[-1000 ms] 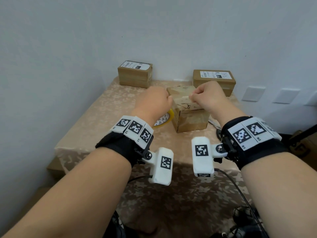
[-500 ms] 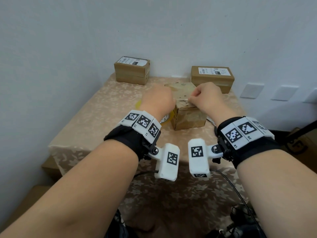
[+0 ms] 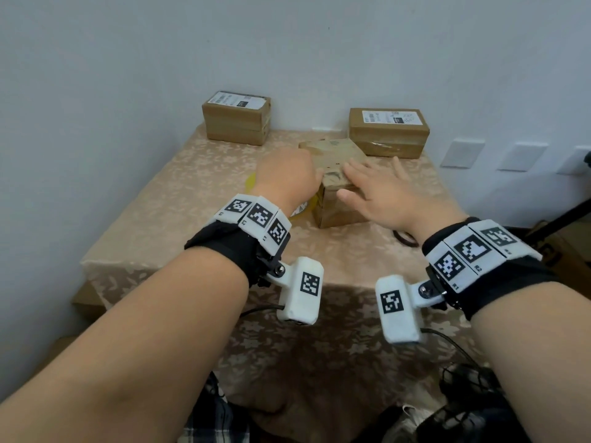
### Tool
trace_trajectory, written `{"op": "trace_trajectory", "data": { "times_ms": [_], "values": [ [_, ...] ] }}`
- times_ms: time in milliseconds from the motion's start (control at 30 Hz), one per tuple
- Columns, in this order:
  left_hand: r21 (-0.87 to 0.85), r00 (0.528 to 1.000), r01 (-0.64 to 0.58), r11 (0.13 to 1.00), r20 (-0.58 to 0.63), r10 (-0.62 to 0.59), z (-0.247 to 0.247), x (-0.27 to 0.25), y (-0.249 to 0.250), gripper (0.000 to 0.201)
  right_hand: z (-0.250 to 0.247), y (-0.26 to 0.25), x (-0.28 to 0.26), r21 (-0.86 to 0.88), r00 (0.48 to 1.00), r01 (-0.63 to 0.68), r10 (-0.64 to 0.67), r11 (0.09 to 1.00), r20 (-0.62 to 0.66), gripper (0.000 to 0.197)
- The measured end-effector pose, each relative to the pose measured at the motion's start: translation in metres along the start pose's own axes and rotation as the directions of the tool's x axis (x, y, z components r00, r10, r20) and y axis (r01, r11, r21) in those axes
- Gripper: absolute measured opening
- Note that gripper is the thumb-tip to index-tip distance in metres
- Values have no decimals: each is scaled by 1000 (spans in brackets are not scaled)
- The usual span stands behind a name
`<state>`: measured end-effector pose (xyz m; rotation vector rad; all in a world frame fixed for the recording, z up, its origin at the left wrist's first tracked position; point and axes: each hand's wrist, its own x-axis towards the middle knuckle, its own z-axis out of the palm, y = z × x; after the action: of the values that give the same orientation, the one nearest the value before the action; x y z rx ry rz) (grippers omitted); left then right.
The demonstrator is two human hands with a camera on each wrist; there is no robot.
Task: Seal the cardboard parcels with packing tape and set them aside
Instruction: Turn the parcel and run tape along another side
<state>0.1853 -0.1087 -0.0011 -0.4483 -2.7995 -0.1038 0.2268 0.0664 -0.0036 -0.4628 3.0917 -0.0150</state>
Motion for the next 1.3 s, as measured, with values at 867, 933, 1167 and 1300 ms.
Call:
{"op": "trace_trajectory", "data": {
  "times_ms": [867, 933, 1167, 1300],
  "values": [
    [-326, 966, -159, 932, 146, 216, -24, -30, -61, 41, 8, -38, 39, 119, 988, -140, 146, 983, -44, 53],
    [-240, 951, -147, 960, 231, 203, -27, -30, -58, 42, 7, -38, 40, 120, 988, -145, 151, 982, -43, 54],
    [-172, 955, -156, 973, 227, 193, -26, -29, -47, 49, 11, -52, 41, 53, 964, -237, 242, 970, -110, 64],
    [-248, 960, -162, 955, 185, 211, -18, -30, -48, 55, 16, -56, 44, 31, 958, -253, 254, 967, -135, 63]
  ]
}}
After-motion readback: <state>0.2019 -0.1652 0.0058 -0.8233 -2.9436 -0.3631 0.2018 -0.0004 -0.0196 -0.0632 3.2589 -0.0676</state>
